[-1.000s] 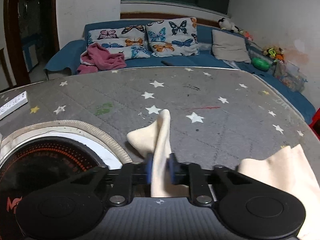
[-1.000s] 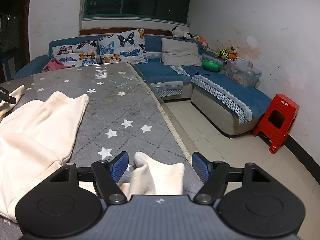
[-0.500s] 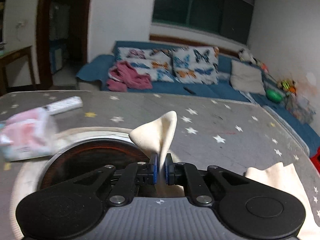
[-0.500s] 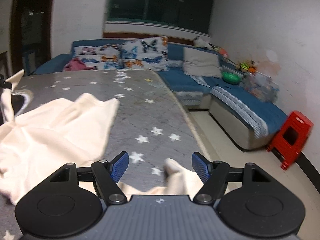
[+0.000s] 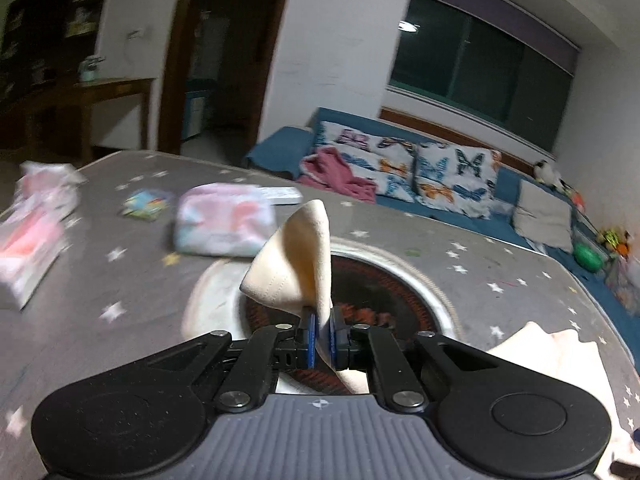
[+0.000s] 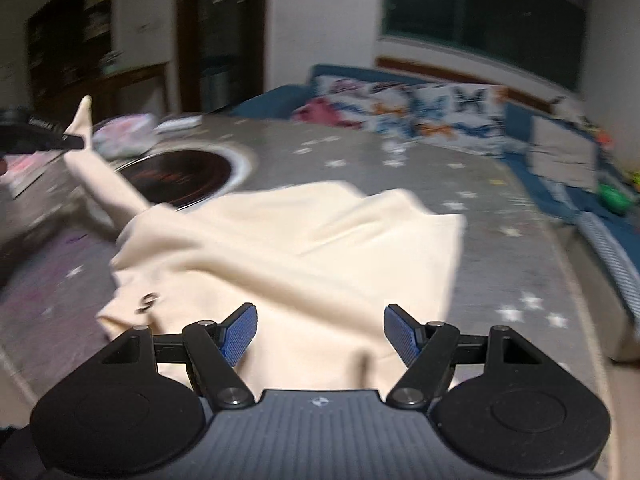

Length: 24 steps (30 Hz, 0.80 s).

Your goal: Fold clothes

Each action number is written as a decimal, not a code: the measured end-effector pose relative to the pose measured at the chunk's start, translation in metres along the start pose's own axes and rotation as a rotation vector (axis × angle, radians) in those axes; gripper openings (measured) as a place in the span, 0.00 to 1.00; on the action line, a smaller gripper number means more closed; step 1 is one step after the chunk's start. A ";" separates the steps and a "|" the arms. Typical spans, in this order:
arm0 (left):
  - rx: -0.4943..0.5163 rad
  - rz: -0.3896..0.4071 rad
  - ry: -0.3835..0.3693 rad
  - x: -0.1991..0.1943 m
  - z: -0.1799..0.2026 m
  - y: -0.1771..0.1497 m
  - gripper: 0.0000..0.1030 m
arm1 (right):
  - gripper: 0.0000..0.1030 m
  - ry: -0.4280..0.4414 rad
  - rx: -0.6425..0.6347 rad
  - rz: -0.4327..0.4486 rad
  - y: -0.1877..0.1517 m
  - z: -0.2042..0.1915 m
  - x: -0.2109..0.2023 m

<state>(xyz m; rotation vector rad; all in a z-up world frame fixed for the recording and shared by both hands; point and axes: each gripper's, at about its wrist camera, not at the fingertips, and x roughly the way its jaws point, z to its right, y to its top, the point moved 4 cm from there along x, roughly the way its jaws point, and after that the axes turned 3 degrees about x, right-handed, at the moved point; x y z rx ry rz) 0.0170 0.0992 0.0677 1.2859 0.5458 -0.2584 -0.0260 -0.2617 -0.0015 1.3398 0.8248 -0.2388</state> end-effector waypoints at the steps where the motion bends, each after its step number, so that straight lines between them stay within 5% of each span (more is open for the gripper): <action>1: -0.012 0.001 0.012 -0.005 -0.006 -0.003 0.07 | 0.69 0.024 -0.015 -0.015 -0.002 -0.008 0.004; 11: -0.012 -0.081 0.173 -0.027 -0.055 -0.039 0.14 | 0.67 0.170 -0.184 -0.128 -0.033 -0.055 -0.002; 16: -0.011 -0.054 0.191 -0.034 -0.057 -0.031 0.34 | 0.67 0.172 -0.121 -0.111 -0.015 -0.034 -0.011; 24: 0.137 -0.114 -0.049 0.001 0.025 -0.024 0.40 | 0.67 0.044 -0.034 -0.066 0.018 0.017 0.008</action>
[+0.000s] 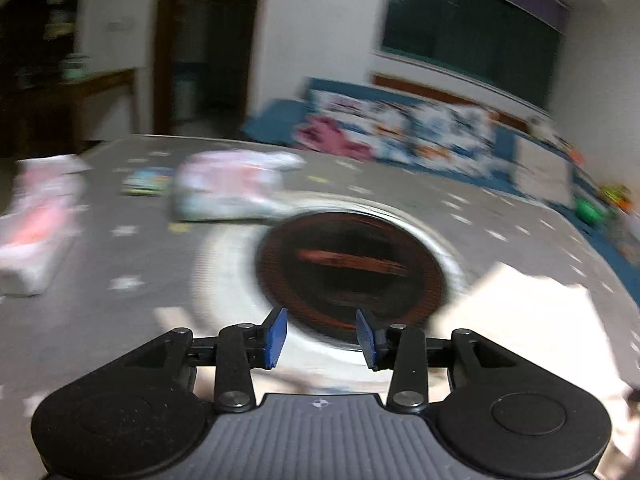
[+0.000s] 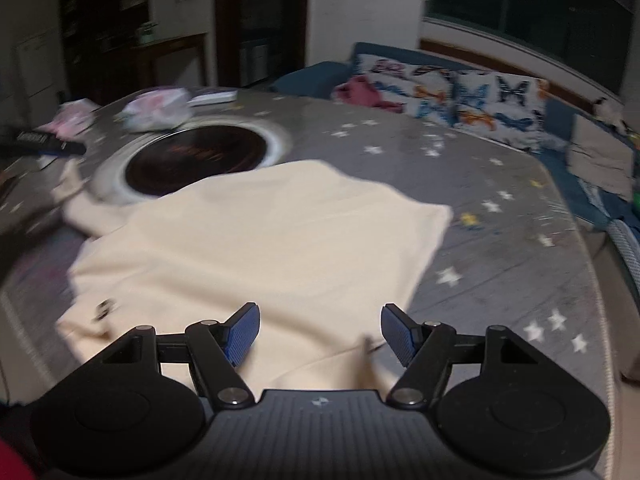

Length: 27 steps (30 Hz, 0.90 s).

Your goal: Fold clothes

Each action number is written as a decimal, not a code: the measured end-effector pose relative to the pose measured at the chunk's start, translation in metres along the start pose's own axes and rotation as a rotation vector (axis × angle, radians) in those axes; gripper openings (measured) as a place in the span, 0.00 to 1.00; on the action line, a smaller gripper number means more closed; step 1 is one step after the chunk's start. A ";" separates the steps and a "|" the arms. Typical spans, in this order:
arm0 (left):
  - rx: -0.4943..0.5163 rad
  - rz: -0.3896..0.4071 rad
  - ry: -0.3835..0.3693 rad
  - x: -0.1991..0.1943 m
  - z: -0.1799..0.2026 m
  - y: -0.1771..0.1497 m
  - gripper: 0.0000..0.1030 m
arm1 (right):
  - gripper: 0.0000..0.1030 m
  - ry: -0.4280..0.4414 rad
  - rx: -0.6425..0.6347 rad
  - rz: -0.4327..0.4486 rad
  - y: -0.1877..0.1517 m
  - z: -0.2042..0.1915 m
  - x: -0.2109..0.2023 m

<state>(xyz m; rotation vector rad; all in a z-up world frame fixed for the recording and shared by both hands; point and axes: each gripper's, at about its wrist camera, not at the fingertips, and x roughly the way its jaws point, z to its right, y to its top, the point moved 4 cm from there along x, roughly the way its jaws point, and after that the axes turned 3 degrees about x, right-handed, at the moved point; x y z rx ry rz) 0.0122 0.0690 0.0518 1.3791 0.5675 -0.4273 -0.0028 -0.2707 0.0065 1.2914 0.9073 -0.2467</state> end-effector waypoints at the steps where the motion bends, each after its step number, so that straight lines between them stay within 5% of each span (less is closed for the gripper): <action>1: 0.028 -0.008 -0.027 0.008 0.013 0.001 0.40 | 0.67 -0.012 0.016 0.001 0.003 0.006 0.004; 10: 0.230 -0.089 -0.147 0.090 0.098 0.011 0.41 | 0.66 -0.055 0.124 -0.002 0.021 0.044 0.038; 23: 0.303 -0.134 -0.257 0.138 0.120 0.016 0.45 | 0.66 -0.056 0.159 -0.034 0.026 0.058 0.072; 27: 0.275 -0.145 -0.310 0.139 0.120 0.018 0.19 | 0.66 -0.059 0.156 -0.036 0.027 0.057 0.075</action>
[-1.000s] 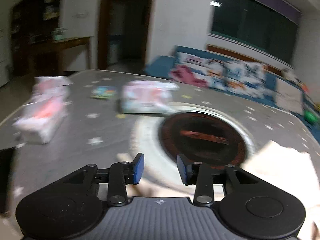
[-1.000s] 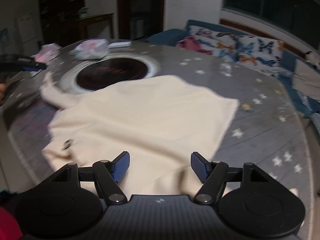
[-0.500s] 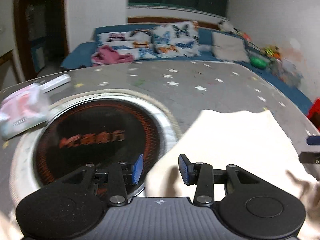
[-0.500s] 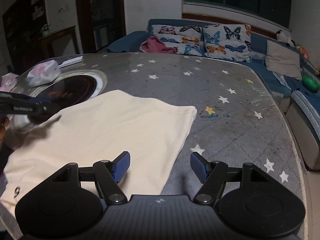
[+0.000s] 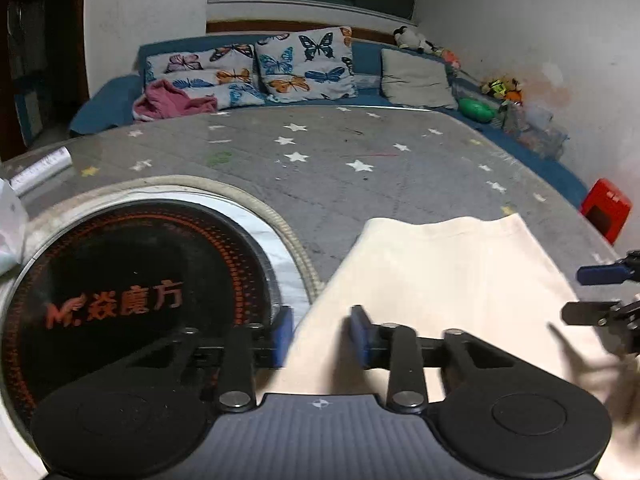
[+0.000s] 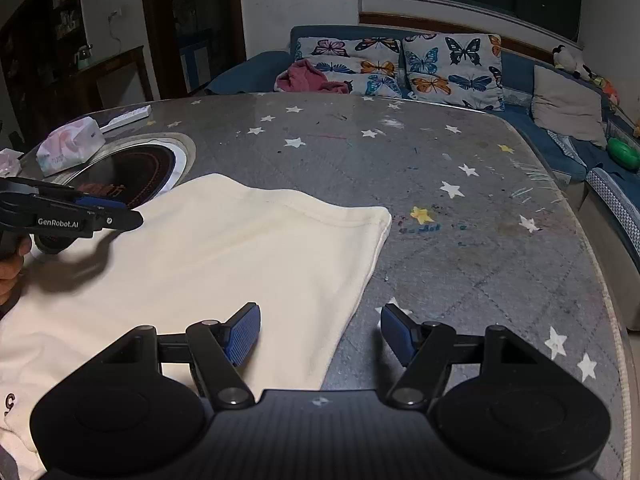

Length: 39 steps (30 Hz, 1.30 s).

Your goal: Fold clothes

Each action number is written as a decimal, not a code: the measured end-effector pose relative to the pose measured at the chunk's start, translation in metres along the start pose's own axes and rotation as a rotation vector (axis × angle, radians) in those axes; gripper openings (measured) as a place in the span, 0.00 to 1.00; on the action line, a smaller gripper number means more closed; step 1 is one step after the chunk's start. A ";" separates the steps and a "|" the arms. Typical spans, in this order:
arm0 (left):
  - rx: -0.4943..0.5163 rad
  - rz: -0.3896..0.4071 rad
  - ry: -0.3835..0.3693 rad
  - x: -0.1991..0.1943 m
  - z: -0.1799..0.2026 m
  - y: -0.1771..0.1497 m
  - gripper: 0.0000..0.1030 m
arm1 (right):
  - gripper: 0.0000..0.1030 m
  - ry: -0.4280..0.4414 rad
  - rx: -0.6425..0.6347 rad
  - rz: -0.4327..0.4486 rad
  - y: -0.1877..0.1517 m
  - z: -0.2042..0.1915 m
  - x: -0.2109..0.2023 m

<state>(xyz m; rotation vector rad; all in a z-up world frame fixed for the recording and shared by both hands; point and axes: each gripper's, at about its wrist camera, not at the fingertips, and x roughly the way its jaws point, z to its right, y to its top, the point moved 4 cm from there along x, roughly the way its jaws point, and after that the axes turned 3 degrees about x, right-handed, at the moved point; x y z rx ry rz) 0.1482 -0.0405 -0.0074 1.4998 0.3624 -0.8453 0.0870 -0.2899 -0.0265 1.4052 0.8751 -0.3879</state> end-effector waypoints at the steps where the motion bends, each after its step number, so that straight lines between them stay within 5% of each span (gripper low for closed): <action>1: -0.001 0.006 -0.004 0.000 0.001 0.000 0.15 | 0.66 -0.002 0.000 0.000 0.000 0.000 0.000; 3: -0.005 0.019 -0.003 -0.002 0.001 0.001 0.05 | 0.66 -0.005 0.000 0.002 0.001 -0.001 0.000; 8: -0.015 0.098 -0.065 -0.034 0.019 0.004 0.04 | 0.66 -0.020 0.015 0.017 0.000 0.003 -0.005; 12: 0.091 0.146 -0.168 -0.063 0.061 -0.010 0.04 | 0.66 -0.036 0.038 0.035 0.001 0.009 -0.013; 19: 0.251 0.080 -0.278 -0.071 0.105 -0.039 0.07 | 0.66 -0.052 0.072 0.064 0.004 0.016 -0.022; 23: 0.245 0.115 -0.244 -0.076 0.099 -0.030 0.20 | 0.66 -0.065 0.073 0.066 0.003 0.020 -0.023; 26: 0.198 0.098 -0.175 -0.063 0.087 -0.022 0.41 | 0.66 -0.070 0.088 0.065 0.003 0.025 -0.022; 30: 0.161 0.028 -0.204 -0.040 0.086 -0.021 0.42 | 0.66 -0.071 0.101 0.061 0.005 0.027 -0.019; 32: 0.158 0.003 -0.210 -0.032 0.089 -0.023 0.39 | 0.66 -0.074 0.095 0.059 0.005 0.027 -0.017; 34: 0.156 -0.009 -0.210 -0.025 0.090 -0.025 0.14 | 0.66 -0.076 0.092 0.057 0.007 0.027 -0.016; 35: 0.154 -0.009 -0.212 -0.025 0.090 -0.027 0.09 | 0.66 -0.076 0.091 0.055 0.007 0.027 -0.015; 39: 0.143 0.095 -0.145 -0.045 0.077 -0.016 0.08 | 0.65 -0.077 0.089 0.046 0.009 0.028 -0.010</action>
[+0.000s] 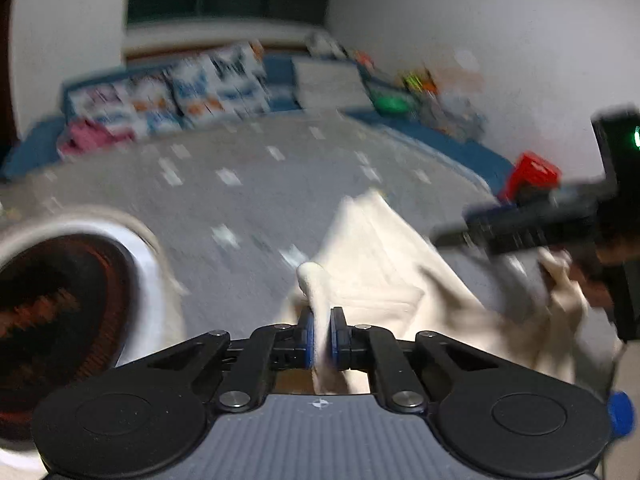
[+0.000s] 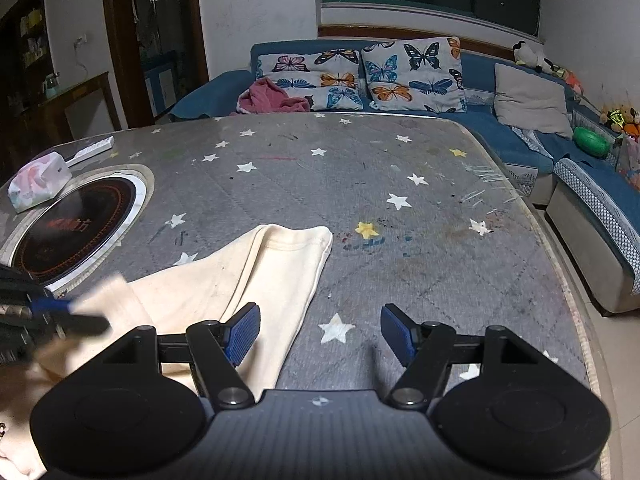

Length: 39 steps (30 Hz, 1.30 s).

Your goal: Fold clothes

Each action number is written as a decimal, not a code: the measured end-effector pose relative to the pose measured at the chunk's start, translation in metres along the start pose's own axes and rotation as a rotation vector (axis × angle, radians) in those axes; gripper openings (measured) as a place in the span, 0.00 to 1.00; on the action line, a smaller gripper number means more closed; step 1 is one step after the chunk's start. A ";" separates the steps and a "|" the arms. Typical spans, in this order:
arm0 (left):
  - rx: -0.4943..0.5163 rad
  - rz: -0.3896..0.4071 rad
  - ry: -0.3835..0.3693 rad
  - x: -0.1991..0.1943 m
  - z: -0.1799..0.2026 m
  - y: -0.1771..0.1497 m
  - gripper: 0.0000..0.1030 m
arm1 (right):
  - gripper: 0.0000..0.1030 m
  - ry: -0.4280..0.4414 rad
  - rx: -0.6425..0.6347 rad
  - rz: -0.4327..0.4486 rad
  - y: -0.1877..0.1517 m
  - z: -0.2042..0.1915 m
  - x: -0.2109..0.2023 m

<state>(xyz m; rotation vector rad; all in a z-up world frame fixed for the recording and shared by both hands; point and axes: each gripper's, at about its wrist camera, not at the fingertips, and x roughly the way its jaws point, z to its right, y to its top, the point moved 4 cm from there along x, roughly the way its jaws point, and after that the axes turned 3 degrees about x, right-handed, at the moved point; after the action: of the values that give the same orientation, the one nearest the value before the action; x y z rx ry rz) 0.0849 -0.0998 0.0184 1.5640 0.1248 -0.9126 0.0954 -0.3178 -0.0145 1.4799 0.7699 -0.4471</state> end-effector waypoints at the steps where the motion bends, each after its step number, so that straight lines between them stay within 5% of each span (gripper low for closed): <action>1: -0.027 0.024 0.032 -0.004 -0.011 0.007 0.08 | 0.65 0.002 0.000 -0.003 0.001 0.000 0.002; 8: -0.114 0.074 0.259 -0.004 -0.087 0.034 0.08 | 0.51 0.033 -0.004 -0.031 0.011 -0.009 0.021; 15: -0.152 -0.003 0.303 0.022 -0.126 0.024 0.08 | 0.37 0.029 -0.016 -0.059 0.027 -0.018 0.055; 20: -0.149 -0.012 0.308 0.033 -0.134 0.024 0.08 | 0.06 0.024 -0.028 -0.054 0.040 -0.023 0.077; 31: -0.190 -0.056 0.357 0.056 -0.158 0.024 0.14 | 0.09 -0.069 -0.163 -0.026 0.071 -0.040 0.114; 39: -0.151 0.004 0.309 0.009 -0.120 0.025 0.15 | 0.14 0.017 -0.214 -0.032 0.052 -0.054 0.062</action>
<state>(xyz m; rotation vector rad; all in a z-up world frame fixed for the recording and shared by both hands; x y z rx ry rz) 0.1622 -0.0037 0.0240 1.5531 0.4003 -0.6375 0.1651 -0.2497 -0.0165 1.2750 0.8290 -0.3650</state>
